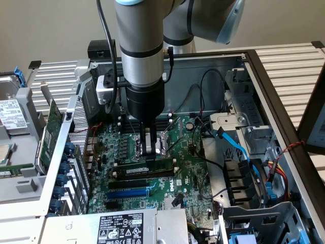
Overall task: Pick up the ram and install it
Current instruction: 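Insert the ram into the slot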
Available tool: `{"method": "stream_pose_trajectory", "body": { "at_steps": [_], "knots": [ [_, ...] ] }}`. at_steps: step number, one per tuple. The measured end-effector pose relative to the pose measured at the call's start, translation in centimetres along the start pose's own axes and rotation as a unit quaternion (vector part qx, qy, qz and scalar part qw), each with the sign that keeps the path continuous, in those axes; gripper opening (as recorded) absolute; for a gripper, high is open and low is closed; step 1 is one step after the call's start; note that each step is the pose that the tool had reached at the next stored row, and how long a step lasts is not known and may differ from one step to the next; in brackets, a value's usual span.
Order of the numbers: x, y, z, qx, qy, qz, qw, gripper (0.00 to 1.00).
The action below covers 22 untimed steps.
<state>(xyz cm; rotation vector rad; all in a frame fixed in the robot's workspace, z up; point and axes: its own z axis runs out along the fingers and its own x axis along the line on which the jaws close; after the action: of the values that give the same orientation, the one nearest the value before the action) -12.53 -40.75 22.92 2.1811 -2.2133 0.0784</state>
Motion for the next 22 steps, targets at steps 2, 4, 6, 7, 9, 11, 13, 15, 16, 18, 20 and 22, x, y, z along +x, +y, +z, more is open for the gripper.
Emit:
{"method": "stream_pose_trajectory", "body": {
  "at_steps": [2, 4, 6, 7, 9, 11, 13, 15, 16, 18, 20, 22],
  "knots": [
    [0.01, 0.05, -0.01, 0.0003, 0.0001, 0.0, 1.0, 0.12],
    [0.01, 0.06, 0.0, 0.0006, 0.0, 0.0, 1.0, 0.12],
    [0.01, 0.08, 0.0, 0.0009, 0.0, 0.0, 1.0, 0.12],
    [0.01, 0.09, 0.01, 0.0011, 0.0, 0.0, 1.0, 0.12],
    [0.01, 0.1, 0.03, 0.0015, 0.0, 0.0, 1.0, 0.12],
    [0.0, 0.13, 0.04, 0.0017, 0.0, 0.0, 1.0, 0.12],
    [0.0, 0.17, 0.06, 0.0021, 0.0, 0.0, 1.0, 0.12],
    [0.01, 0.21, 0.08, 0.0024, 0.0001, 0.0, 1.0, 0.12],
    [0.01, 0.23, 0.09, 0.0026, 0.0001, 0.0, 1.0, 0.12],
    [0.01, 0.25, 0.12, 0.0031, 0.0001, 0.0, 1.0, 0.12],
    [0.01, 0.26, 0.17, 0.0036, 0.0001, 0.0, 1.0, 0.12],
    [-0.01, 0.24, 0.25, 0.0045, -0.0001, 0.0, 1.0, 0.12]
  ]
}}
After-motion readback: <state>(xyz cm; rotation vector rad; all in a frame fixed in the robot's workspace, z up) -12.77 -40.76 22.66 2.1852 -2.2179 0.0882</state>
